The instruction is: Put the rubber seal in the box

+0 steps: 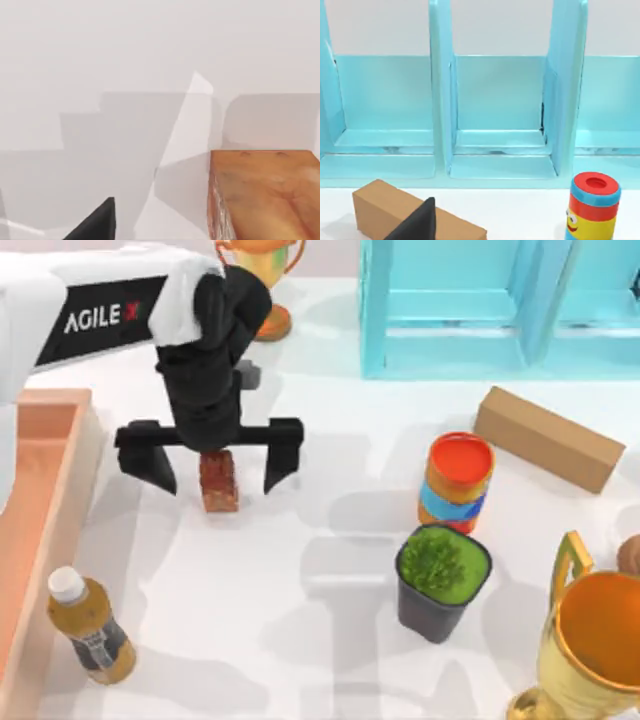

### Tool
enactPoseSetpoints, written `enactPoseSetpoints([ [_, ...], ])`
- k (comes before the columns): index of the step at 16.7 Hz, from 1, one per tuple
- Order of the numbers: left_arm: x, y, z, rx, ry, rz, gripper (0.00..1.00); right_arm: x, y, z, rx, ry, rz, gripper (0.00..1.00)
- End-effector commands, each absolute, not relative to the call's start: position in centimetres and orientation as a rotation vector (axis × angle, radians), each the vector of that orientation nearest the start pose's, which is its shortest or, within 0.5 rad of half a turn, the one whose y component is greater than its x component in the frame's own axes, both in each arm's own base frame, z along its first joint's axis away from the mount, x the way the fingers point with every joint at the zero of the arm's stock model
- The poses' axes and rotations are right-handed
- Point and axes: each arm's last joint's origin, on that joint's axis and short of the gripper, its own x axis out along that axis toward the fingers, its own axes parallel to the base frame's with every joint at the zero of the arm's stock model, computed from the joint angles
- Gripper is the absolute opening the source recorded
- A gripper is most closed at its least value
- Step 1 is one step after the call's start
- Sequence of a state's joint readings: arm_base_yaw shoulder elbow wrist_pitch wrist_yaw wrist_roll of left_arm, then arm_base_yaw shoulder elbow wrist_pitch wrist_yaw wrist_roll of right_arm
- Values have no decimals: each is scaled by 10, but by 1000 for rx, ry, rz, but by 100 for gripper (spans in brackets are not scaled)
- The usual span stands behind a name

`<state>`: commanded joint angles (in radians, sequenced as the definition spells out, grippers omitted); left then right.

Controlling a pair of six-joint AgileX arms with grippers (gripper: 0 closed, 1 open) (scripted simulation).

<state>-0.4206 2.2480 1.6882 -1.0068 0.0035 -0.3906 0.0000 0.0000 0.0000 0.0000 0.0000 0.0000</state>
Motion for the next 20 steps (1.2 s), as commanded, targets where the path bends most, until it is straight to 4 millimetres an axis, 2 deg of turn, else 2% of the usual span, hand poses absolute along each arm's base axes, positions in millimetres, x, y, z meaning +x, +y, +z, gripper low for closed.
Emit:
enactPoseSetpoints([
  [5,394,-172,121,16,1571,-16,100,106,-1,160,0,0,0,100],
  [18,394,-172,121,16,1571,-16,2,106,-1,160,0,0,0,100],
  [20,394,-172,121,16,1571,-16,0,106,-1,160,0,0,0,100],
])
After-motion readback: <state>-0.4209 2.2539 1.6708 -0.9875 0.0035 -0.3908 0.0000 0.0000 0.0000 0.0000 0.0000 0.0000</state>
